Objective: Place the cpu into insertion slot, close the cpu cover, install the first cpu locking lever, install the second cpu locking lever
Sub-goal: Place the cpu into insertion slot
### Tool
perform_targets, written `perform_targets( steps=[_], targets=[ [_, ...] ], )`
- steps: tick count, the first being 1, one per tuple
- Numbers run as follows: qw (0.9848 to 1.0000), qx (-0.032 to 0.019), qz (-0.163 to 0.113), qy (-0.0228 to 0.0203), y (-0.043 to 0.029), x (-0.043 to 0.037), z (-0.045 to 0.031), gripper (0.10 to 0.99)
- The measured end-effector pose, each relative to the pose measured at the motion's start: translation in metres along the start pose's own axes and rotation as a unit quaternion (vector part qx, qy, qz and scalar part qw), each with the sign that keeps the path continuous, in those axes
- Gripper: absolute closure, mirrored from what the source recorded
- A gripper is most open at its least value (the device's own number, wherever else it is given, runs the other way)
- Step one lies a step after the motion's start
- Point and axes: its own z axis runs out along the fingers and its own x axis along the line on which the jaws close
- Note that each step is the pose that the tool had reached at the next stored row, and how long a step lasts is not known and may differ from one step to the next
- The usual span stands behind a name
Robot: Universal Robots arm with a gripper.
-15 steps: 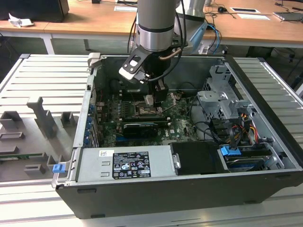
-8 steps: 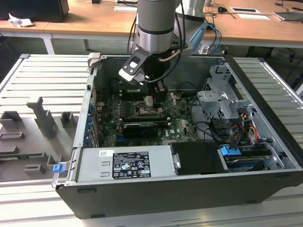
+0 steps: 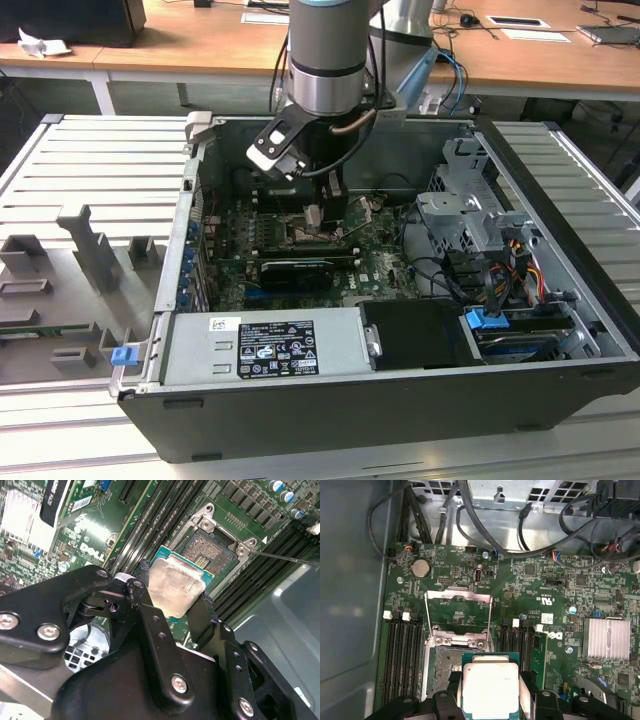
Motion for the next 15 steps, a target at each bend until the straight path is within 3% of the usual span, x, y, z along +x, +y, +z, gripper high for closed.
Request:
perform_targets(
  steps=[7,15],
  targets=[
    [0.9999,-0.0002,0.011,-0.0009,-0.0003,0.0000,0.0028,0.545],
    [0.9999,0.0021,0.011,-0.0014,-0.0007,0.0040,0.0142,0.545]
  ],
)
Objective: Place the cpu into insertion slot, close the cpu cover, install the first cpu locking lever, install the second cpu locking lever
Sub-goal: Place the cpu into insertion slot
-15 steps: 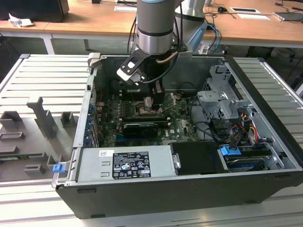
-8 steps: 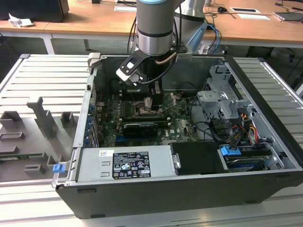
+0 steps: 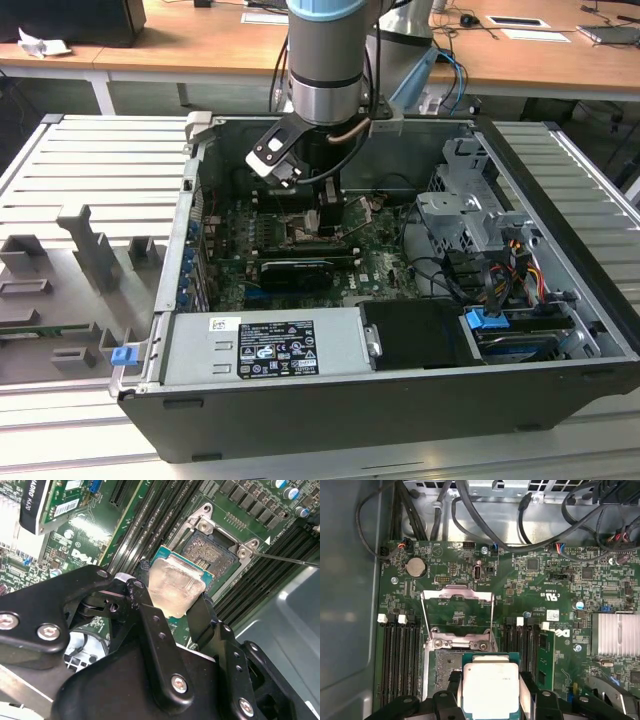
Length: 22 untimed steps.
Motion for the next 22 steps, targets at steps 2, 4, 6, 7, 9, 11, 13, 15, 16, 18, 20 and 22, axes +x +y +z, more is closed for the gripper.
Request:
perform_targets(
  steps=[2,4,6,7,9,11,13,15,16,18,20,22],
  targets=[
    [1.0000,0.0001,0.000,-0.0001,0.0006,0.0000,0.0009,0.545],
    [1.0000,0.0001,0.000,0.0000,0.0010,0.0000,0.0013,0.545],
    [1.0000,0.0000,0.000,0.0000,0.0015,0.0001,0.0021,0.545],
    [1.0000,0.0001,0.000,0.0000,0.0015,0.0000,0.0032,0.545],
    [1.0000,0.0000,0.006,-0.0005,0.0014,0.0000,0.0047,0.545],
    [0.9998,-0.0003,0.021,-0.0016,0.0016,0.0002,0.0060,0.545],
    [0.9997,-0.0003,0.025,-0.0018,0.0026,0.0011,0.0066,0.545],
    [0.9997,-0.0004,0.026,-0.0019,0.0046,0.0025,0.0070,0.545],
    [0.9997,-0.0003,0.026,-0.0020,0.0051,0.0032,0.0070,0.545],
    [0.9997,-0.0004,0.026,-0.0023,0.0056,0.0042,0.0071,0.545],
    [0.9997,-0.0004,0.026,-0.0029,0.0058,0.0050,0.0071,0.545],
    [0.9997,-0.0004,0.026,-0.0033,0.0059,0.0054,0.0071,0.545]
  ],
)
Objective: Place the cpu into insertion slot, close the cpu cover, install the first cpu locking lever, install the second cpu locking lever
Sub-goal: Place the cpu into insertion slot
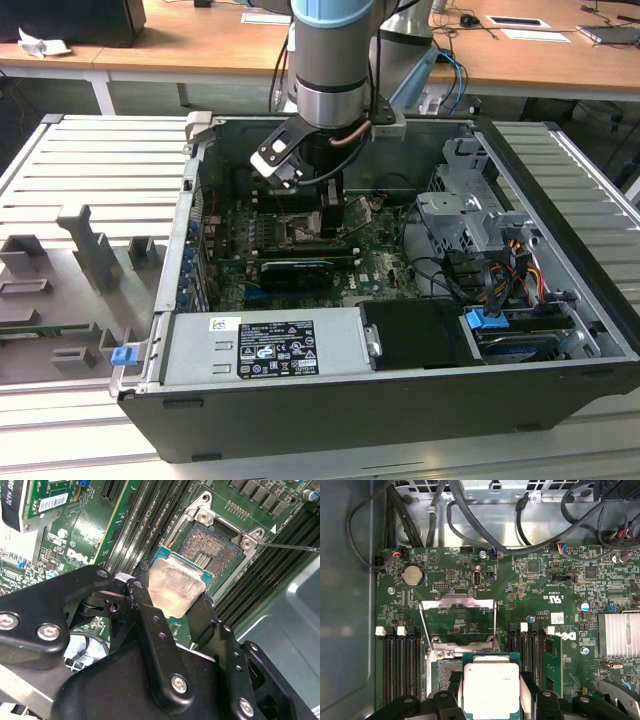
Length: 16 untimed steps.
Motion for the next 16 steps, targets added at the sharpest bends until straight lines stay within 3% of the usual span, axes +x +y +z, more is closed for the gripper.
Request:
perform_targets(
  steps=[6,10,16],
  targets=[
    [1.0000,0.0000,0.000,-0.0005,0.0000,0.0022,-0.0003,0.545],
    [1.0000,0.0000,0.000,-0.0007,-0.0003,0.0117,-0.0001,0.545],
    [1.0000,-0.0001,0.000,-0.0007,-0.0106,0.0120,0.0007,0.545]
  ],
)
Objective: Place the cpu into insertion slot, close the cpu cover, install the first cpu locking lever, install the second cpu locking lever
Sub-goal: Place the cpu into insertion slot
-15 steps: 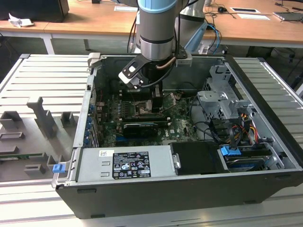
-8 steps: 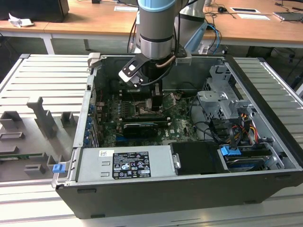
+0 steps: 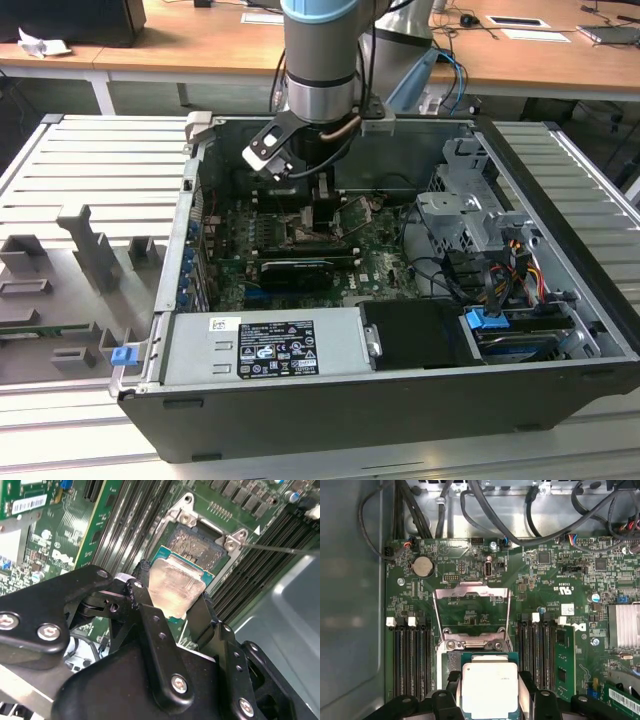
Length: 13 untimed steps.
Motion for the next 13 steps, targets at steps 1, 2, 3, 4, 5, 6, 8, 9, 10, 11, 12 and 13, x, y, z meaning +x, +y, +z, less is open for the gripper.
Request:
perform_targets(
  steps=[1,2,3,4,5,6,8,9,10,11,12,13],
  targets=[
    [1.0000,0.0000,0.000,0.0000,-0.0013,-0.0001,0.0002,0.545],
    [1.0000,0.0001,0.000,-0.0001,-0.0024,-0.0001,0.0004,0.545],
    [1.0000,0.0000,0.000,0.0000,-0.0036,-0.0001,0.0013,0.545],
    [1.0000,0.0000,0.000,0.0000,-0.0043,-0.0001,0.0025,0.545],
    [1.0000,0.0000,0.000,0.0000,-0.0046,-0.0002,0.0035,0.545],
    [1.0000,0.0000,0.000,0.0000,-0.0047,-0.0002,0.0042,0.545],
    [1.0000,0.0000,0.000,0.0000,-0.0051,-0.0002,0.0060,0.545],
    [1.0000,0.0000,0.000,0.0000,-0.0052,-0.0001,0.0065,0.545],
    [1.0000,0.0000,0.000,0.0000,-0.0055,-0.0001,0.0075,0.545],
    [1.0000,0.0000,0.000,0.0000,-0.0056,0.0000,0.0081,0.545],
    [1.0000,0.0000,0.000,0.0000,-0.0057,0.0000,0.0086,0.545],
    [1.0000,0.0000,0.000,0.0000,-0.0058,0.0000,0.0093,0.545]
  ],
)
